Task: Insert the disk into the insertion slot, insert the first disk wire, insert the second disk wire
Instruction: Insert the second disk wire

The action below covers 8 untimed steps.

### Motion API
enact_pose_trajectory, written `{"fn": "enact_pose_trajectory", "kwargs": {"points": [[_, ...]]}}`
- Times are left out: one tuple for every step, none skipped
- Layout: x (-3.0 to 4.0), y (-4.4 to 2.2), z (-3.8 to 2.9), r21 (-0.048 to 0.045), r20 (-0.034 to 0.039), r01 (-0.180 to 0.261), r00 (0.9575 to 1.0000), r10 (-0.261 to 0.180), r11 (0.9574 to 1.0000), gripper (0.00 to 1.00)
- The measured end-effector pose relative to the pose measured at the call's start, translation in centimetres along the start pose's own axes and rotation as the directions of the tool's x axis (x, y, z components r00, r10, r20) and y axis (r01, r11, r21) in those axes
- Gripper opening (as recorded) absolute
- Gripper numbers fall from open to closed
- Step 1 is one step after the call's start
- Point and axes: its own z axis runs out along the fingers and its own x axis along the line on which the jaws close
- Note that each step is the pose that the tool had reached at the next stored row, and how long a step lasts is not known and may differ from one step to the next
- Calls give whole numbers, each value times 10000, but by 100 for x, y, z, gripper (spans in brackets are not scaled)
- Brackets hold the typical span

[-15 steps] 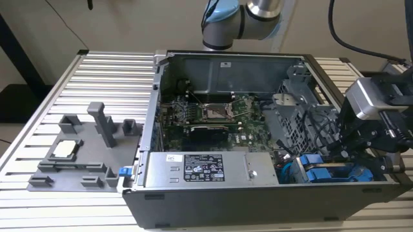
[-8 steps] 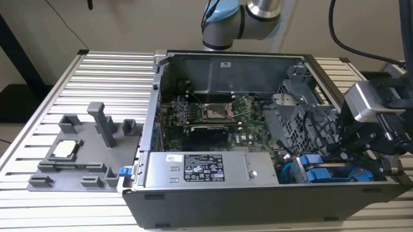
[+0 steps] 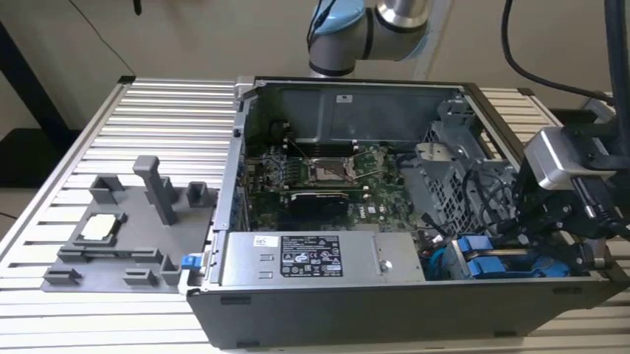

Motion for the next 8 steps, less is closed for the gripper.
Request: {"fn": "enact_pose_trajectory", "kwargs": {"points": [[3,-1,12,1,0,-2,10000,2,10000,16],[4,-1,18,1,-4,-2,10000,2,10000,16],[4,-1,18,1,-5,-3,10000,3,10000,16],[4,-1,19,1,-4,-3,10000,3,10000,16],[5,-1,20,1,-1,-3,10000,3,10000,16],[5,-1,22,1,1,-3,10000,3,10000,16],[5,-2,23,1,3,-3,10000,3,10000,16],[6,-1,25,2,7,-3,10000,3,10000,18]]}}
